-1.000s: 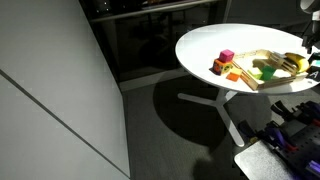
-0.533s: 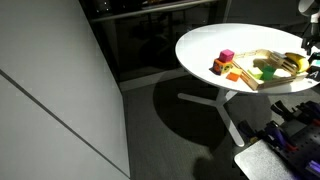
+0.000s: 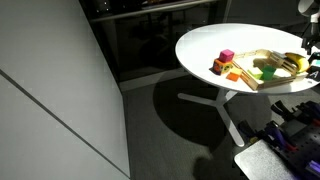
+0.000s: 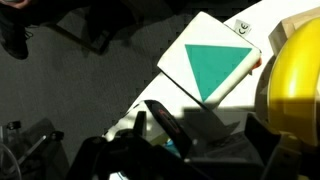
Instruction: Put the banana on the tray then stack the green blocks
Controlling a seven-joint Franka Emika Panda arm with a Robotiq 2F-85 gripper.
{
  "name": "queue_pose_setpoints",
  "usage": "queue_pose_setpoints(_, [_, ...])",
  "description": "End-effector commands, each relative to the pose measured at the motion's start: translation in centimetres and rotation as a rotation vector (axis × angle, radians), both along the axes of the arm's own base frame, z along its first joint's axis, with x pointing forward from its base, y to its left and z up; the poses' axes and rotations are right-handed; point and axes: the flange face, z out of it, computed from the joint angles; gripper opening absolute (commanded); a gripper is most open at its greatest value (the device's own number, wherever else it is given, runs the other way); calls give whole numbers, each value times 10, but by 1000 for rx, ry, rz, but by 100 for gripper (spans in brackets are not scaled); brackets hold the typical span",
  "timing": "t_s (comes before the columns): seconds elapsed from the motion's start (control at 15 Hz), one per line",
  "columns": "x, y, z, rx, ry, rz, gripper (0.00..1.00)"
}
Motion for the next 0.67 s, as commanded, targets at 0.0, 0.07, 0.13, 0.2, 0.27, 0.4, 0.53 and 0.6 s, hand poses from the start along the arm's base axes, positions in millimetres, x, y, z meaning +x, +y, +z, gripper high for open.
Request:
queue_pose_setpoints(0.0, [5, -8, 1, -31, 12, 5, 100])
queue_pose_setpoints(0.07, [5, -8, 1, -33, 13, 5, 100])
queue_pose_setpoints(0.13, [6, -8, 0, -36, 12, 4, 100])
queue_pose_setpoints(0.2, [6, -8, 0, -37, 12, 3, 100])
queue_pose_setpoints(0.27, [7, -8, -1, -41, 7, 2, 100])
queue_pose_setpoints(0.4, [8, -8, -2, -45, 4, 3, 100])
queue_pose_setpoints(0.53, [9, -8, -2, -49, -3, 4, 100])
queue_pose_setpoints(0.6, [10, -7, -2, -52, -5, 4, 100])
